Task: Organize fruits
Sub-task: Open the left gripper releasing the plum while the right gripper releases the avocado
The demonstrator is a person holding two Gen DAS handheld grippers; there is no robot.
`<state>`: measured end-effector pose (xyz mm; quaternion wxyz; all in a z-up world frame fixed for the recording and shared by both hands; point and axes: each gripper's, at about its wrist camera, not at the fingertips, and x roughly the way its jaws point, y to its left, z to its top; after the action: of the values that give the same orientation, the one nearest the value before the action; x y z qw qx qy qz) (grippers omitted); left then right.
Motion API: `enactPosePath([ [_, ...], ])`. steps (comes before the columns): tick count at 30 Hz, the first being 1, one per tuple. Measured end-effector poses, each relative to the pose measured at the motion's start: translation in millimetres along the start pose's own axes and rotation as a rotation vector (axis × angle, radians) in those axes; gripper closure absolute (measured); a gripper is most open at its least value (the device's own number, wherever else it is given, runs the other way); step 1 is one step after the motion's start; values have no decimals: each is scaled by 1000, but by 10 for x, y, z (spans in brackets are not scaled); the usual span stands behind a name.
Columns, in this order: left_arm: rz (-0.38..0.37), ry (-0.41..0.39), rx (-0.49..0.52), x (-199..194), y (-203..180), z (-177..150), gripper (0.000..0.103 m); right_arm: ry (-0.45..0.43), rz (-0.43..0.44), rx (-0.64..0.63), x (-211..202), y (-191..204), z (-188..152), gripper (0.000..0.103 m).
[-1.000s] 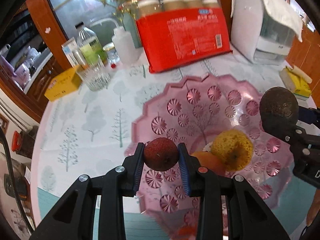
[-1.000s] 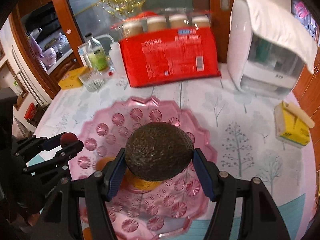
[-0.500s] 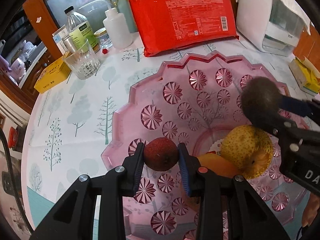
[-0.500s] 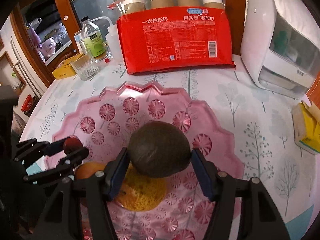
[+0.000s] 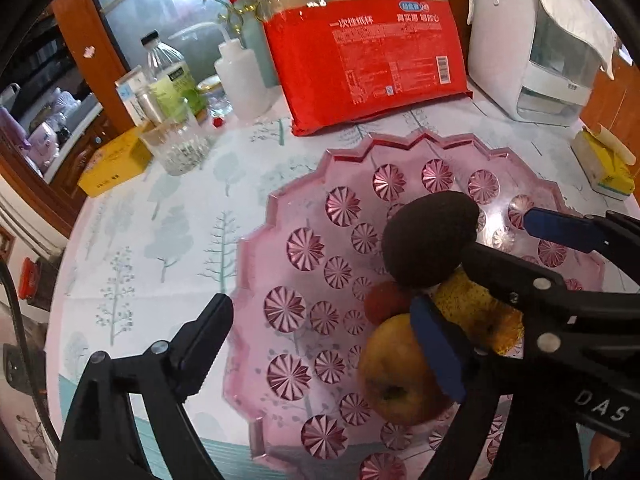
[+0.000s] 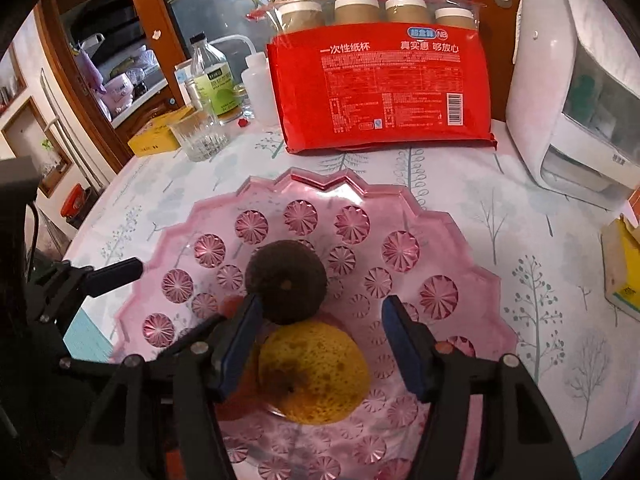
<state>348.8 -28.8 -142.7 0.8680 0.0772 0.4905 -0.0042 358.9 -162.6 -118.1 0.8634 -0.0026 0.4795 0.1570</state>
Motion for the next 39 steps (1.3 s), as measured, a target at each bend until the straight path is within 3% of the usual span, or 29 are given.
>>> enactPosePath([
  [19, -92, -18, -98, -674, 279, -196, 14, -39, 5, 60, -617, 82, -156, 39],
  [39, -149, -195, -107, -1867, 513, -664, 14, -126, -124, 72, -1652, 481, -639, 39],
])
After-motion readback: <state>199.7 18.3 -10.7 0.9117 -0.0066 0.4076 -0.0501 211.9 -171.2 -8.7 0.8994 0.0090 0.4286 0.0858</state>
